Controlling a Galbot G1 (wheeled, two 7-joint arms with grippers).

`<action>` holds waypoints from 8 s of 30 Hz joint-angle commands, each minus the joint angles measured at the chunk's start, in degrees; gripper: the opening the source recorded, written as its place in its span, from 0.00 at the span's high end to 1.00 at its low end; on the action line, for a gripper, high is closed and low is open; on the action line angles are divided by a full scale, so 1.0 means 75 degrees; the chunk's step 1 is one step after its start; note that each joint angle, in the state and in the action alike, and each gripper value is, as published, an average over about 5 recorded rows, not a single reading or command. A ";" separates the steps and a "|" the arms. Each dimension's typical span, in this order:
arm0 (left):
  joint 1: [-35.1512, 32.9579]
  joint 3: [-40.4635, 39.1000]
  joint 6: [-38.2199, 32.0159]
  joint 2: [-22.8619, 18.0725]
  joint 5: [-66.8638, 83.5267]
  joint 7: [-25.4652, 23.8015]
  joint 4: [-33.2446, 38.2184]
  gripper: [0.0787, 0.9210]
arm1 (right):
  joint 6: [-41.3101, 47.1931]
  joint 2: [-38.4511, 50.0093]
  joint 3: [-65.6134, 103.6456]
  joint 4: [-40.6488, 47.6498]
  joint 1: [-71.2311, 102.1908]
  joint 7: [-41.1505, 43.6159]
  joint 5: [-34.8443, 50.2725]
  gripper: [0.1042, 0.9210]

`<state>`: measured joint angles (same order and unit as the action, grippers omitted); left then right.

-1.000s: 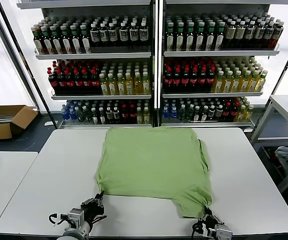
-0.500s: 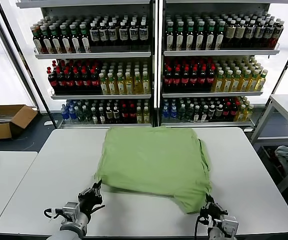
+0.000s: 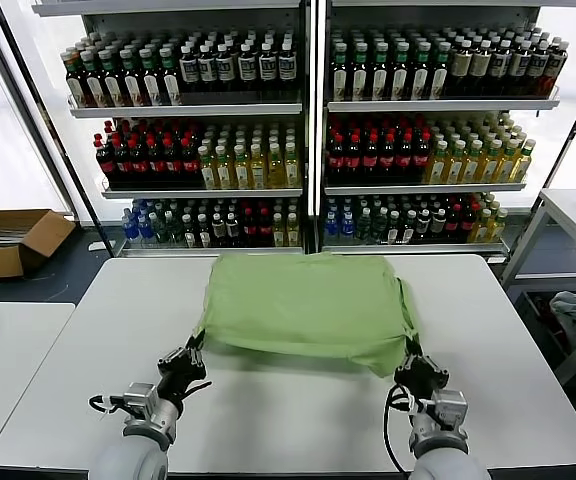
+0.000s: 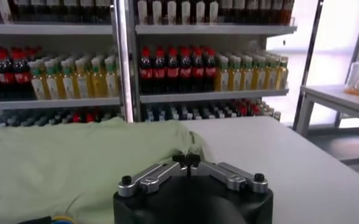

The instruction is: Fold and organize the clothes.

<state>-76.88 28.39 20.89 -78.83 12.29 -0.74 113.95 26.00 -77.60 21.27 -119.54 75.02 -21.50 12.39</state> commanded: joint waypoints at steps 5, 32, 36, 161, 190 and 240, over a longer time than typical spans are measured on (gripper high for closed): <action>0.1787 -0.0274 -0.0215 0.0163 0.0368 0.0025 -0.1809 0.99 | -0.0026 0.0015 -0.0111 0.1707 -0.1862 0.0164 -0.0199 1.00; 0.2170 -0.0368 0.0132 0.0234 0.0123 0.0227 -0.2378 0.65 | 0.0000 -0.0565 -0.0446 0.3712 -0.3887 -0.0314 0.0591 0.46; 0.2032 -0.0378 0.0259 0.0230 0.0103 0.0229 -0.2223 0.52 | 0.0334 -0.0529 -0.0293 0.3603 -0.3688 -0.0609 0.1062 0.31; -0.3697 0.0227 0.1438 0.1069 0.0228 0.0397 0.2408 0.99 | 0.0934 0.0277 -0.0111 -0.1252 0.3439 -0.1425 -0.0360 0.92; -0.2002 0.0230 0.1624 0.0643 0.0322 0.0495 0.2303 0.31 | 0.0971 0.0084 -0.0044 -0.0190 0.1345 -0.0954 -0.1212 0.12; 0.3105 -0.1237 0.1632 0.2264 0.1860 0.0089 -0.2143 0.12 | 0.0981 -0.0884 -0.0641 0.5796 -0.5718 -0.0793 0.0342 0.12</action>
<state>-70.60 25.70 33.20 -64.66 22.53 0.89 113.34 33.39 -83.11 16.76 -87.40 44.42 -27.83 12.10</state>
